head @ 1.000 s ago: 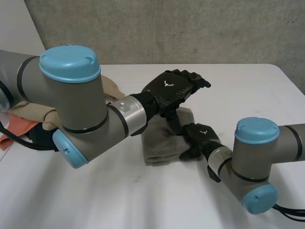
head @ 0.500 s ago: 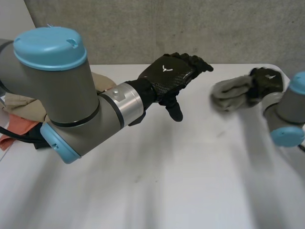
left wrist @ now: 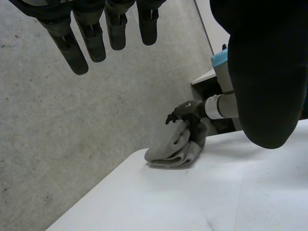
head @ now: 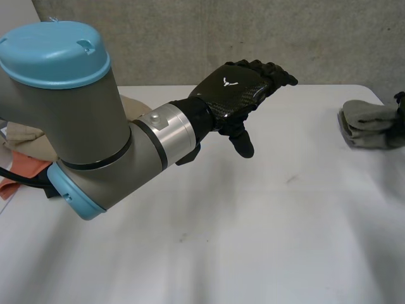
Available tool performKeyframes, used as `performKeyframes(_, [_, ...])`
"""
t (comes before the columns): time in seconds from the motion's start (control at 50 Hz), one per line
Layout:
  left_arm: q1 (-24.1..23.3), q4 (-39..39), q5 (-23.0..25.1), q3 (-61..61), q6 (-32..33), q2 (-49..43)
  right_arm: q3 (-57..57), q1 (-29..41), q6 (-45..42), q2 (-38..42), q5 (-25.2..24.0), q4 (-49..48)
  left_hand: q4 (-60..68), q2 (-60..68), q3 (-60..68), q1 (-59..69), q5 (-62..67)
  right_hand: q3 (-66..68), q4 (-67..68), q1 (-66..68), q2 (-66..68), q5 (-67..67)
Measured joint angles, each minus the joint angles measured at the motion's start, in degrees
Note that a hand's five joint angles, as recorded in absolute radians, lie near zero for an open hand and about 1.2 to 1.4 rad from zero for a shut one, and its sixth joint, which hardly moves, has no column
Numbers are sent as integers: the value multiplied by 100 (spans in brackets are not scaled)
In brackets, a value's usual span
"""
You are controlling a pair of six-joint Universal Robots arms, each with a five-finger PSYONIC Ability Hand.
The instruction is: Fold the laundry.
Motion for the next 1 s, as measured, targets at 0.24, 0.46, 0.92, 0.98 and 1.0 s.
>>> performKeyframes(0.24, [10,-4,-3,-16,-24,-3,962,15,-344,-768,629,-84,0,0,0,0,0,-1481,-1787,-362,-1164,-1306])
performKeyframes(0.46, [74,29,-155,-22,-22,89,3883,175,-894,-3142,455,-1499,0,0,0,0,0,-1482,-1787,-362,-1163,-1306])
performKeyframes(0.92, [3007,290,-2293,783,1603,-992,8102,2262,-2095,-5389,-1963,-804,2,0,0,18,0,-1482,-1787,-363,-1167,-1306])
performKeyframes(0.98, [3254,433,-2269,1041,2049,-1550,8226,2276,-2162,-5381,-1915,-779,7,5,0,18,0,-1482,-1788,-363,-1167,-1307])
performKeyframes(1.0, [3331,502,-2255,1154,2190,-1781,8283,2274,-2178,-5376,-1901,-807,10,11,2,18,0,-1482,-1787,-363,-1167,-1306])
